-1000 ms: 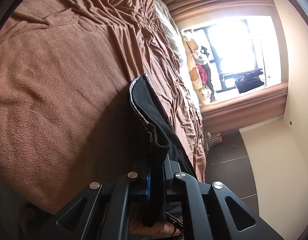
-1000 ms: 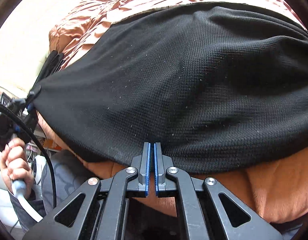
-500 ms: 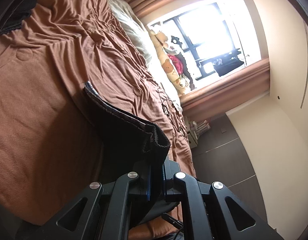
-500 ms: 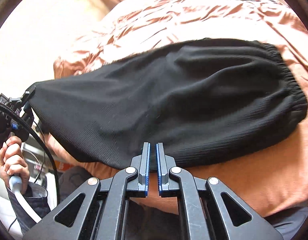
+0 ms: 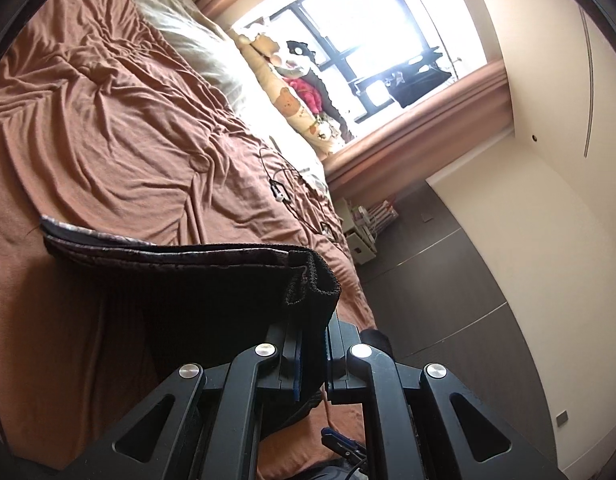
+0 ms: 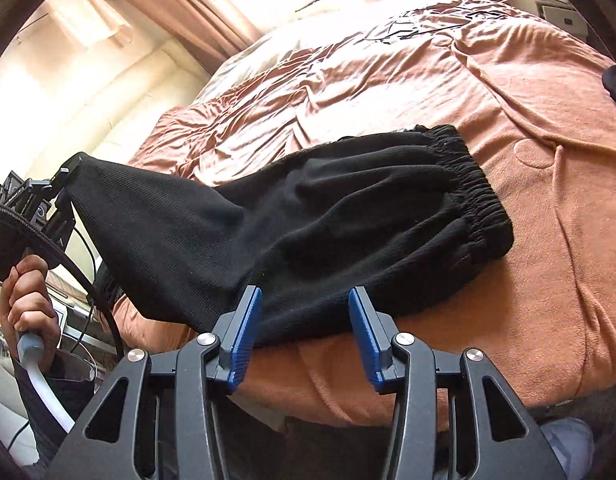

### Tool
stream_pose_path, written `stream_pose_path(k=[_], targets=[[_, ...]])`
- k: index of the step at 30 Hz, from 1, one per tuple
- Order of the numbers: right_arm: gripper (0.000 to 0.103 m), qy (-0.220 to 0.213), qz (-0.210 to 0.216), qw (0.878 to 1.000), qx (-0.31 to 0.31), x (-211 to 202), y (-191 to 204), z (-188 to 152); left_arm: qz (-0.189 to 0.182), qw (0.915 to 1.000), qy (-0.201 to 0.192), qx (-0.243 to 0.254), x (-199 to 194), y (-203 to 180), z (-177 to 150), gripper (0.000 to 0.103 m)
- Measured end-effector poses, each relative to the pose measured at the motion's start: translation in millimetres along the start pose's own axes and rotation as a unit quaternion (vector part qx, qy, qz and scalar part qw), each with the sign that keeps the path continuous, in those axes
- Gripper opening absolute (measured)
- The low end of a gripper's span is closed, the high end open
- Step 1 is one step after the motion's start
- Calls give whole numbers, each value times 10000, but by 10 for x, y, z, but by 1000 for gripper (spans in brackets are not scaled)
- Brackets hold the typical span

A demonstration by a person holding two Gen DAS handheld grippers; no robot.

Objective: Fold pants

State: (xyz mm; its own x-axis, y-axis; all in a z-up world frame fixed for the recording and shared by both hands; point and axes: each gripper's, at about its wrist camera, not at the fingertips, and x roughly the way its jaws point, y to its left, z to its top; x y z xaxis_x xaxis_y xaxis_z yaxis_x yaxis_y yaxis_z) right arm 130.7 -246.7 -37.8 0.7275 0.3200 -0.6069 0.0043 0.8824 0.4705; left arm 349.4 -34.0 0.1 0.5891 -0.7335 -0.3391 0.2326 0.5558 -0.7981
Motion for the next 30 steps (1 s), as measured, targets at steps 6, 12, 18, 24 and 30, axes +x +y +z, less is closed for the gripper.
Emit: stream_pose_path(k=[6, 12, 18, 24, 30], targets=[[43, -141, -16, 9999, 81, -220, -186, -57, -114, 9991, 362, 207, 397, -272, -190, 8], [43, -232, -56, 9995, 218, -384, -411, -46, -155, 9966, 758, 289, 844, -459, -454, 8], [44, -271, -131, 9989, 364, -540, -629, -87, -169, 9926, 1165, 308, 1244, -543, -760, 8], [44, -277, -194, 9980, 526, -650, -819, -158, -132, 9873, 1552, 303, 1575, -583, -1101, 8], [44, -249, -271, 9969, 689, -764, -981, -255, -86, 9808, 1931, 252, 1847, -565, -1480, 8]])
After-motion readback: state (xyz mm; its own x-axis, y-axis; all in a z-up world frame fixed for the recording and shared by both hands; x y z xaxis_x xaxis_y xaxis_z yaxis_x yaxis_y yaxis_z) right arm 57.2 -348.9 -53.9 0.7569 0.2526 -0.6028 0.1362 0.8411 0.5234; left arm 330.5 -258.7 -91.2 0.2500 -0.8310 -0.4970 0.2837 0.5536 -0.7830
